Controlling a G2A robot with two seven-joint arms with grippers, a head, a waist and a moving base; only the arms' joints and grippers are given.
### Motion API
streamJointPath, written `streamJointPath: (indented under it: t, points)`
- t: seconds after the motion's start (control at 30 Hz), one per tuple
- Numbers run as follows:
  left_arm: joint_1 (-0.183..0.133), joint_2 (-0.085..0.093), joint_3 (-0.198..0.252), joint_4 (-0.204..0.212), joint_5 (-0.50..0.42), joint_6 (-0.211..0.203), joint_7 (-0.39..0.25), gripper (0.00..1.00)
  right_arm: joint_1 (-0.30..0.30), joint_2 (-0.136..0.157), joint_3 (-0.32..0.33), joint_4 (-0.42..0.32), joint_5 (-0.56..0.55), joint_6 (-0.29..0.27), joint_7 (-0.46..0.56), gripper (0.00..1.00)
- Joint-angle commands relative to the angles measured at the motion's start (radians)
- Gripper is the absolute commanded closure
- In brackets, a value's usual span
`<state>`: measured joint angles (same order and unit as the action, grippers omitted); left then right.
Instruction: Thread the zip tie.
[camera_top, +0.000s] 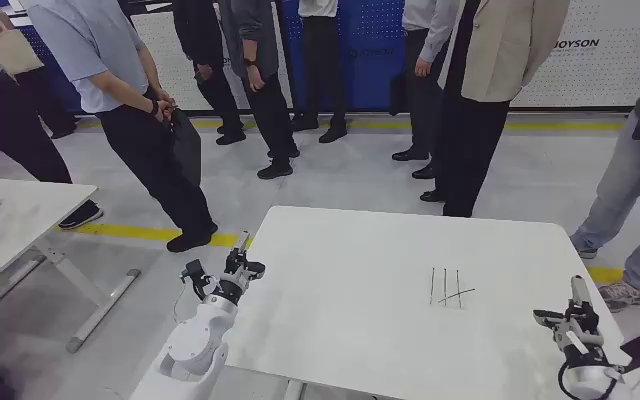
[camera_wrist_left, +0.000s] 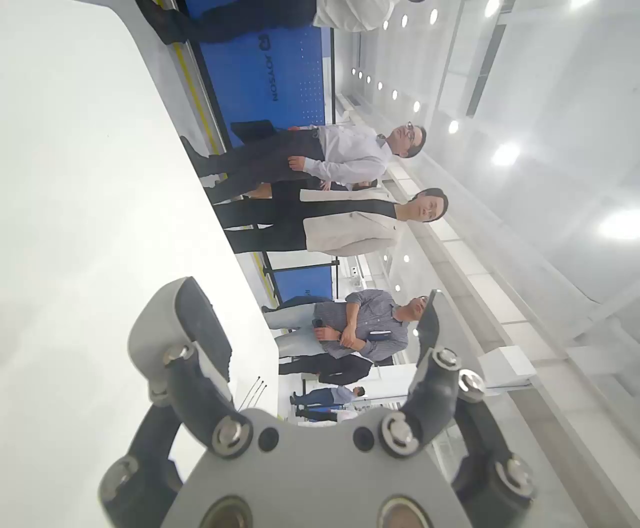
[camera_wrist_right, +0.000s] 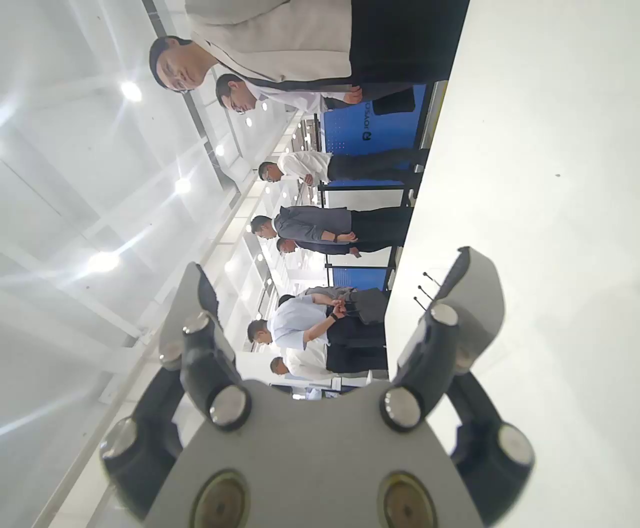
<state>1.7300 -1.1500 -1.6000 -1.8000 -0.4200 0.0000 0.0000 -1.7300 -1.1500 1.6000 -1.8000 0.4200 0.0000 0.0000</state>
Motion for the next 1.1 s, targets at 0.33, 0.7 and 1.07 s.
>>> streamJointPath:
  t: [0.33, 0.7, 1.07]
  points:
    - [0.000, 0.000, 0.000, 0.000, 0.000, 0.000, 0.000, 0.22, 0.000, 0.000, 0.000, 0.000, 0.000, 0.000, 0.000, 0.22]
    - [0.000, 0.000, 0.000, 0.000, 0.000, 0.000, 0.000, 0.00, 0.030, 0.005, 0.010, -0.013, -0.009, 0.049, 0.059, 0.00]
    - [0.000, 0.000, 0.000, 0.000, 0.000, 0.000, 0.000, 0.00, 0.197, 0.039, 0.027, 0.021, -0.144, 0.329, 0.450, 0.00]
